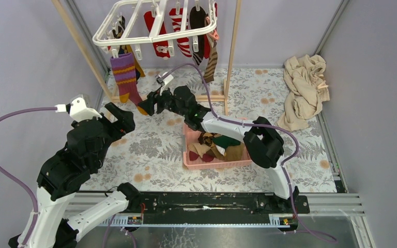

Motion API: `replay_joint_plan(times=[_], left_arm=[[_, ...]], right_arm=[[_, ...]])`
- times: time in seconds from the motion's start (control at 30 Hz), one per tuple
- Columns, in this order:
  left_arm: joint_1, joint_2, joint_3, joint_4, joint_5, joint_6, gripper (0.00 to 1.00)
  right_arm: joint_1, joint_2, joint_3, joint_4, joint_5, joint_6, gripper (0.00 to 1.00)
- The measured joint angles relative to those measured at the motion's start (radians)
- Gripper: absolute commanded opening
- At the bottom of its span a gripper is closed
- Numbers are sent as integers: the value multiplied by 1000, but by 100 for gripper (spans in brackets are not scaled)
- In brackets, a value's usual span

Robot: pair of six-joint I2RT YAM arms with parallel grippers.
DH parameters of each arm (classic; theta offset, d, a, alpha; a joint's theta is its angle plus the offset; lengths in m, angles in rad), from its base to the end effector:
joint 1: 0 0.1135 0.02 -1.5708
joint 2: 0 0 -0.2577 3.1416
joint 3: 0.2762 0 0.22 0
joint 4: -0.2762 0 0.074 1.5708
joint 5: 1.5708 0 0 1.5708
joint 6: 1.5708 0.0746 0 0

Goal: Remove the socks clipped to the hanger
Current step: Remove the sock from the hanger.

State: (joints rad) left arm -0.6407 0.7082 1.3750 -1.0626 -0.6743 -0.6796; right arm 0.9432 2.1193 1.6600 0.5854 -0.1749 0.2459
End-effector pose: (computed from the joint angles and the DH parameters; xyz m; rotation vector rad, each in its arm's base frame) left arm 0.0884 -0.0078 0.4082 -0.4638 1.8258 -0.2412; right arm 0.2931 0.4261 0.3119 -0.6680 1.3906 1.0873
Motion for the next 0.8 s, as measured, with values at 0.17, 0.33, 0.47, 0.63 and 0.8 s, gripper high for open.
replay_joint_plan(times=[0.17, 0.33, 0.47, 0.63, 0.8], left_arm=[[0, 0, 3, -1, 0, 0, 99], [0, 0, 14, -2, 2, 0, 99], [0, 1, 18, -1, 8, 0, 99], [0, 2, 18, -1, 16, 0, 99], [0, -6, 7, 3, 16, 0, 99]], right_arm=[[0, 50, 79, -1, -13, 4, 70], [1, 137, 182, -11, -72, 26, 69], [5, 188, 229, -34, -99, 45, 42], [12, 203, 225, -47, -100, 64, 15], [12, 117, 48, -13, -108, 90, 3]])
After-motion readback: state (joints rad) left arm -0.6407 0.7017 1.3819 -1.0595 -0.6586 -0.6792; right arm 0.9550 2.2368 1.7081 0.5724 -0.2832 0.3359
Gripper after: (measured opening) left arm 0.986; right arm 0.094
